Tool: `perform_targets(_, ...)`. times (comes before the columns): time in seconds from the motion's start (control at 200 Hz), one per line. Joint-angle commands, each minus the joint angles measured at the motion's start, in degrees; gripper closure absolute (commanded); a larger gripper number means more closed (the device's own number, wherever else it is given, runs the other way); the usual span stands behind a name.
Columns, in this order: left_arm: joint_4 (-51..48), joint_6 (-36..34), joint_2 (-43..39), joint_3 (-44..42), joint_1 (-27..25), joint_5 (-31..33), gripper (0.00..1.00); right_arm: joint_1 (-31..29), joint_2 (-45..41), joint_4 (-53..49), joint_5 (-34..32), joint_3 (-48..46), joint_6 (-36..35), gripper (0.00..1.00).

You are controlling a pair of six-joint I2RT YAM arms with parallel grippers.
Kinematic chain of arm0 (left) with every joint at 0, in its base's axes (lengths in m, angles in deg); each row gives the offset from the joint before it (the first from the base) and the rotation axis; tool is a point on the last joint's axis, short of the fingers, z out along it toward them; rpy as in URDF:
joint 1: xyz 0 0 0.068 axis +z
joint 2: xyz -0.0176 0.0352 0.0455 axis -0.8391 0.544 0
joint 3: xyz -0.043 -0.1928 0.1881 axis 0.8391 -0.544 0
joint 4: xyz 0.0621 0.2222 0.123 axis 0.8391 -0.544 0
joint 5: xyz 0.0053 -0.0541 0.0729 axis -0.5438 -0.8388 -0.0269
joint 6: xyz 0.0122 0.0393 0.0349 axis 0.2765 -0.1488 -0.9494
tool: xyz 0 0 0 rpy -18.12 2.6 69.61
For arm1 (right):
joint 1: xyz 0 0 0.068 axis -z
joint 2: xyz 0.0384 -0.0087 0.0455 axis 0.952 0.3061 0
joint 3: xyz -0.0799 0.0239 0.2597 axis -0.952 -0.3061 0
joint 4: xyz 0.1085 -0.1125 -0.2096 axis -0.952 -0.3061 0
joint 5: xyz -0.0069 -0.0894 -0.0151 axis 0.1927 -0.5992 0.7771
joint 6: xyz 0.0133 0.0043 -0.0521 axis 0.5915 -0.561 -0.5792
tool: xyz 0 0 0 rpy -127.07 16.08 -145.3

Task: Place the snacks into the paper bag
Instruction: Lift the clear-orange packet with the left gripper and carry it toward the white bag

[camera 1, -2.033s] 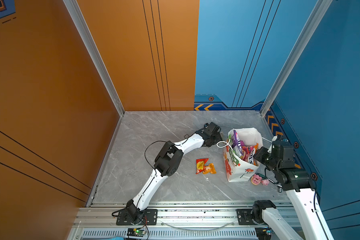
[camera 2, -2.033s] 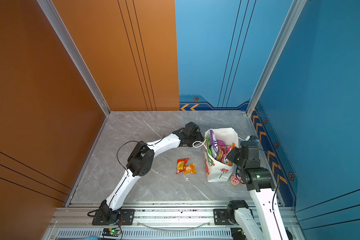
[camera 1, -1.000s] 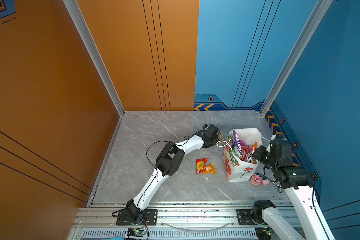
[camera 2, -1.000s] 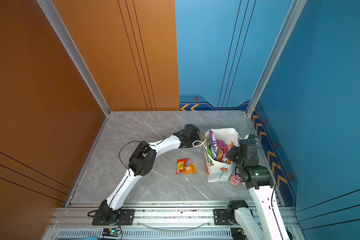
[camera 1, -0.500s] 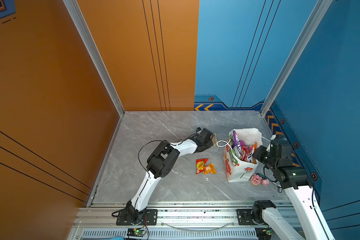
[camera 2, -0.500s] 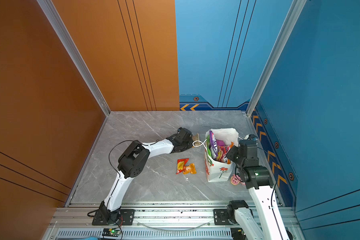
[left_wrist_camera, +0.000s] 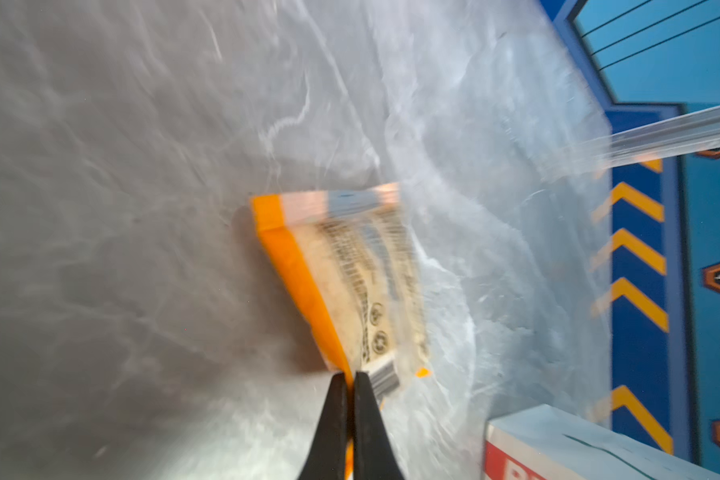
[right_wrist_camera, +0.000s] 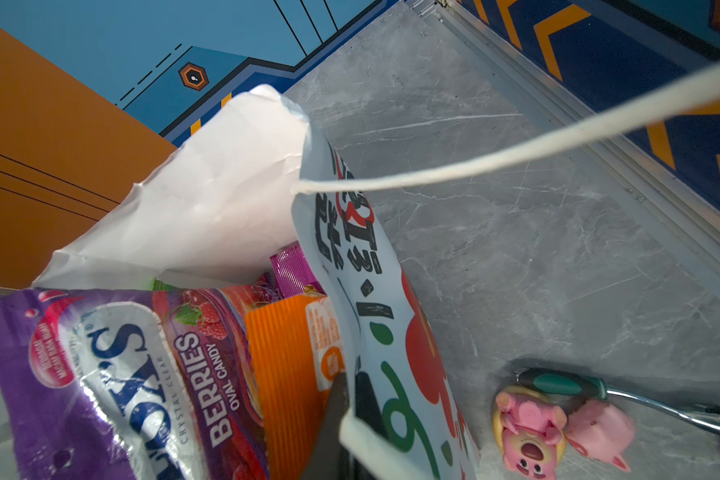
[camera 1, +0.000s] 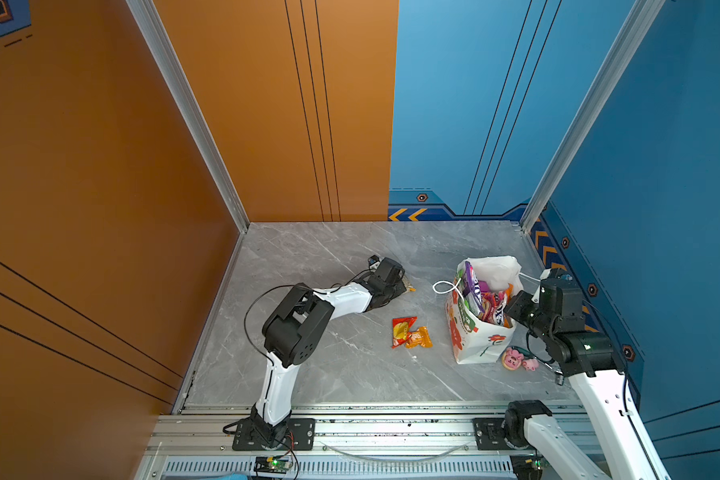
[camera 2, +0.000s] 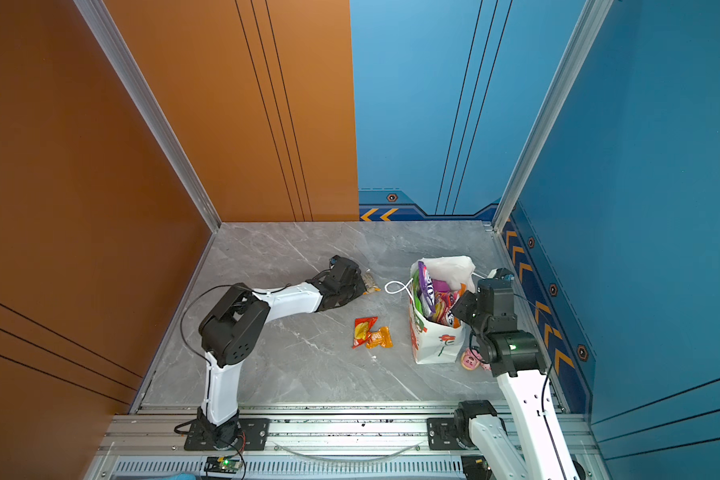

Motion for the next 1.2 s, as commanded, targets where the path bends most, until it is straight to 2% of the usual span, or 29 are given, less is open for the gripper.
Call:
perform_targets(0.0, -0.6, -2.4, -6.6, -1.3, -0.1, 3.0, 1.0, -0.2, 1.0, -1.2, 0.8, -0.6, 0.7, 0.94)
perform_targets(0.446, -8.9, -9.4, -23.9, -5.0, -4.6, 15.6, 1.0, -0.8, 0.6, -1.0, 0.9, 0.2, 0.8, 0.94)
perform_targets(0.681, -12.7, -13.9, -31.0, -3.8, -7.9, 22.6, 1.0, -1.2, 0.9, -1.1, 1.1, 0.8, 0.7, 0.95)
perform_targets(0.816, -16.0, -17.5, -33.7, -1.4, -10.4, 25.7, 1.0, -1.4, 0.7, -1.2, 1.1, 1.1, 0.7, 0.95)
perform_targets(0.936, -19.4, -23.4, -34.6, 3.2, -13.7, 28.8, 1.0, -1.9, 1.2, -1.5, 1.0, 1.9, 0.9, 0.95)
perform_targets(1.196, -19.5, -33.2, -34.4, 11.8, -21.3, 29.9, 1.0, -2.5, 0.6, -0.8, 0.7, 0.9, 1.2, 0.95)
